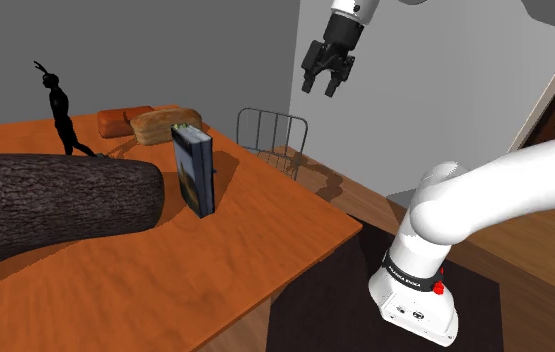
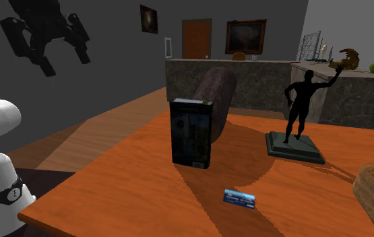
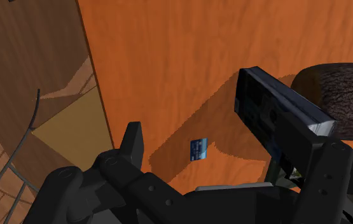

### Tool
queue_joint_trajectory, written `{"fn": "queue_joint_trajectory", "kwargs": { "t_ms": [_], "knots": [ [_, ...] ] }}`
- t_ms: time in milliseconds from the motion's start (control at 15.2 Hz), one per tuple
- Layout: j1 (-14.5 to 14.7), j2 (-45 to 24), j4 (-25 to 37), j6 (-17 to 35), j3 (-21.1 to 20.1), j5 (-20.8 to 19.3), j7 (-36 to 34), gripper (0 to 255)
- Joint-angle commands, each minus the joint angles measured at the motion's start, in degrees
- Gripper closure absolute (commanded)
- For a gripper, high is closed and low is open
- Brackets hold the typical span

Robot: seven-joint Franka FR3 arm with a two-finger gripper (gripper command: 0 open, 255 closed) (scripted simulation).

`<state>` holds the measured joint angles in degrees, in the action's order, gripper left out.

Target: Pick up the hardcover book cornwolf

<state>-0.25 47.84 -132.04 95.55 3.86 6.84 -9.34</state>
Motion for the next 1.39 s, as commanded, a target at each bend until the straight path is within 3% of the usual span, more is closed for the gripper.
{"fn": "queue_joint_trajectory", "kwargs": {
  "t_ms": [0, 726, 1320],
  "knots": [
    [0.0, 0.0, 0.0, 0.0, 0.0, 0.0, 0.0, 0],
    [2.8, -18.7, 6.3, 11.8, -9.8, 1.5, -7.6, 0],
    [4.1, -37.0, 17.6, 17.6, -16.8, -2.3, -15.1, 0]
  ]
}}
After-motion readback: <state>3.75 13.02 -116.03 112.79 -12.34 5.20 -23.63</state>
